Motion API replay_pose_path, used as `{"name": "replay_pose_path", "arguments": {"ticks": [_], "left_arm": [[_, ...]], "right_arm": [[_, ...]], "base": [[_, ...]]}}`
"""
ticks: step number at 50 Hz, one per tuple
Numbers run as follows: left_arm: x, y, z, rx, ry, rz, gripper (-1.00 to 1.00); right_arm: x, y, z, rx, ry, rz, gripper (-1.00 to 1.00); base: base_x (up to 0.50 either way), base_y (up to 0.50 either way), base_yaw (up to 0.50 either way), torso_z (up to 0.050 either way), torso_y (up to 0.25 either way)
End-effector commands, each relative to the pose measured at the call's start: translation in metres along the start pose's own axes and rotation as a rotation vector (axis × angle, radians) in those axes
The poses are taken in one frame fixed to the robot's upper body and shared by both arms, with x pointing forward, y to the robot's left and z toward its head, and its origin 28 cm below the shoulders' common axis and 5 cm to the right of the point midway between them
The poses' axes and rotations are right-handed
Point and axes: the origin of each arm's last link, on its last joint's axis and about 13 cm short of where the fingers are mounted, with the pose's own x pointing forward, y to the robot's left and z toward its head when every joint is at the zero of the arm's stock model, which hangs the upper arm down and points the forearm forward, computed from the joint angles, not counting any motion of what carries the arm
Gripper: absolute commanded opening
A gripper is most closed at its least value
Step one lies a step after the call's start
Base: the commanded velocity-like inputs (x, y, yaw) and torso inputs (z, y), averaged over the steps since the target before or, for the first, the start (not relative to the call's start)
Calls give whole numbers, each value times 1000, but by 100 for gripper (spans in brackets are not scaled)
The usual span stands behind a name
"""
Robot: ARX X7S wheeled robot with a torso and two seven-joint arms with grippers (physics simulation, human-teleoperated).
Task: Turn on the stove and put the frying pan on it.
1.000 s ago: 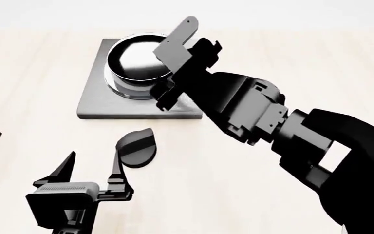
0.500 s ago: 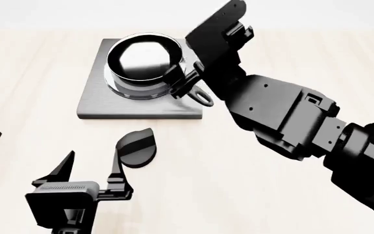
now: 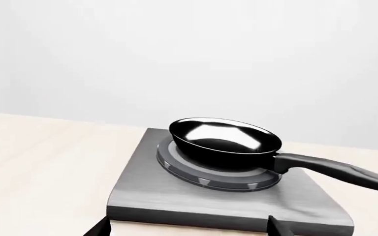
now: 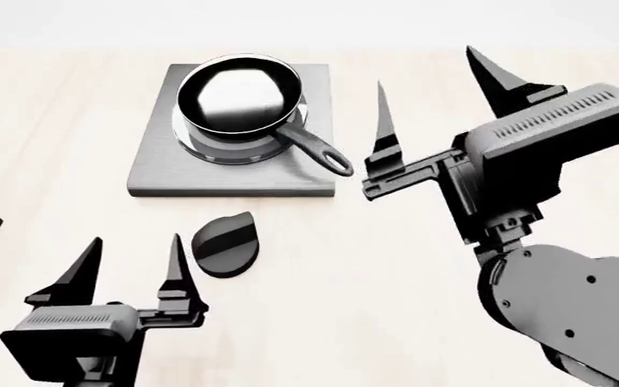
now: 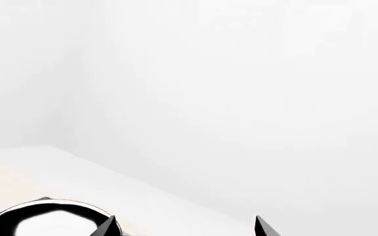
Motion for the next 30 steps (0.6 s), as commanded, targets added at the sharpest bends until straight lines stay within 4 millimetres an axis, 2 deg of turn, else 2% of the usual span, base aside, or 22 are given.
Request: {"name": "replay_pose_path", "arguments": {"ticks": [1, 7, 11, 16, 19, 24, 30], "left_arm": [[-4, 1, 14, -15, -117, -10, 100], [-8, 3, 25, -8, -211, -23, 100], [-11, 2, 31, -1, -271, -32, 100], [-14, 3, 36, -13, -320, -36, 100], [-15, 5, 38, -22, -347, -38, 100], [-18, 5, 43, -32, -390, -53, 100], [-24, 7, 56, -51, -531, -30, 100]], "right_arm": [[-60, -6, 8, 96, -115, -146, 100], [-86, -12, 17, 195, -183, -243, 100], [-107, -8, 13, 189, -214, -274, 100], [-125, -7, 16, 201, -247, -286, 100], [-135, -6, 10, 200, -254, -300, 100], [-145, -9, 8, 221, -283, -321, 100], [-151, -18, 23, 291, -453, -412, 100]], "base": [[0, 0, 0, 0, 0], [0, 0, 0, 0, 0], [0, 0, 0, 0, 0], [0, 0, 0, 0, 0], [0, 0, 0, 0, 0], [0, 0, 0, 0, 0], [0, 0, 0, 0, 0]]}}
